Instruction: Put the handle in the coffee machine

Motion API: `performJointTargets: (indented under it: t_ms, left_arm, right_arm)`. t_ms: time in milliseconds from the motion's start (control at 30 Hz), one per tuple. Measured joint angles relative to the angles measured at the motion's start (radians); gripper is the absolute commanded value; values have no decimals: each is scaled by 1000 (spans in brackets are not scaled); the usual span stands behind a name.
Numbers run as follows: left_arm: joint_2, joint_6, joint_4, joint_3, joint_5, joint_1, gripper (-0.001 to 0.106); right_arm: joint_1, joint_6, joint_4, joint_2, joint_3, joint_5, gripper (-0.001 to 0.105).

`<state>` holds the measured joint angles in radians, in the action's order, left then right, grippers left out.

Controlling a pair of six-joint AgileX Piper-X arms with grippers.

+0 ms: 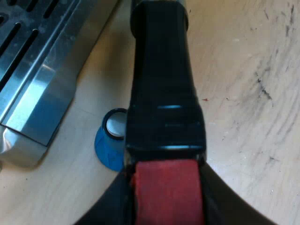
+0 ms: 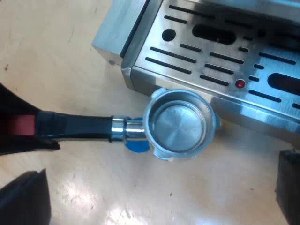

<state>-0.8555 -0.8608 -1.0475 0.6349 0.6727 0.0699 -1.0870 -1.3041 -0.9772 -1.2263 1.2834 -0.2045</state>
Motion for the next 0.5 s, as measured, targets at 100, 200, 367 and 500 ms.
performJointTargets:
  t_ms: [100,200,367,500]
  left_arm:
    - [0,0,0,0,0,-4,0]
    - [0,0,-2,0,0,-19,0]
    - [0,0,-2,0,3,-78,0]
    - [0,0,-2,0,15,-170,0]
  right_arm:
    - [-59,24,1,0,-6,-92,105]
    - [-106,50,3,0,-21,-177,105]
    - [-181,95,16,0,-55,-288,105]
    - [-270,124,122,0,-128,-411,105]
